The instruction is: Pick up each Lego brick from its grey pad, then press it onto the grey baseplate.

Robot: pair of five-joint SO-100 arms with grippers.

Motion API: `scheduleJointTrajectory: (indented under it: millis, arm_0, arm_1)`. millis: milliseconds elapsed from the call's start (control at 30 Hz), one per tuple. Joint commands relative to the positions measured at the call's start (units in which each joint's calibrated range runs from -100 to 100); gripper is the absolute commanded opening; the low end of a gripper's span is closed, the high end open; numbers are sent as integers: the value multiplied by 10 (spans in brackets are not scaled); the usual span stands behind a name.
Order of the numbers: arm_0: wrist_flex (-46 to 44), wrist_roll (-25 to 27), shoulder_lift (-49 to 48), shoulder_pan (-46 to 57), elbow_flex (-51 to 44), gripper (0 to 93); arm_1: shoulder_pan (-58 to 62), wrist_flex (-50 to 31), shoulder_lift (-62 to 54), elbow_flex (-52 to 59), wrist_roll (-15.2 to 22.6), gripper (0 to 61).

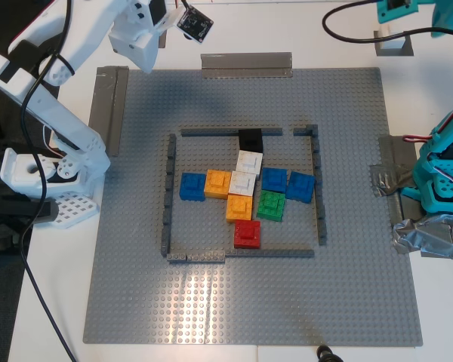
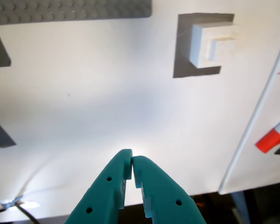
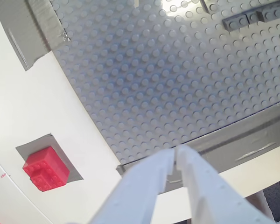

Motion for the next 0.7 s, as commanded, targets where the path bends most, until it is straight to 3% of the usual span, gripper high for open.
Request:
scheduleJointTrajectory:
  millis: [0, 300, 667]
  arm_0:
    - [-5, 1, -20, 14, 7, 0]
    - [-1, 1, -25, 12, -2, 0]
    - [-5, 3, -24, 32, -1, 0]
  arm_1:
    - [-14, -1, 1, -46, 0, 1]
    - [-60, -13, 33, -117, 26, 1]
    - [-115, -54, 112, -223, 29, 1]
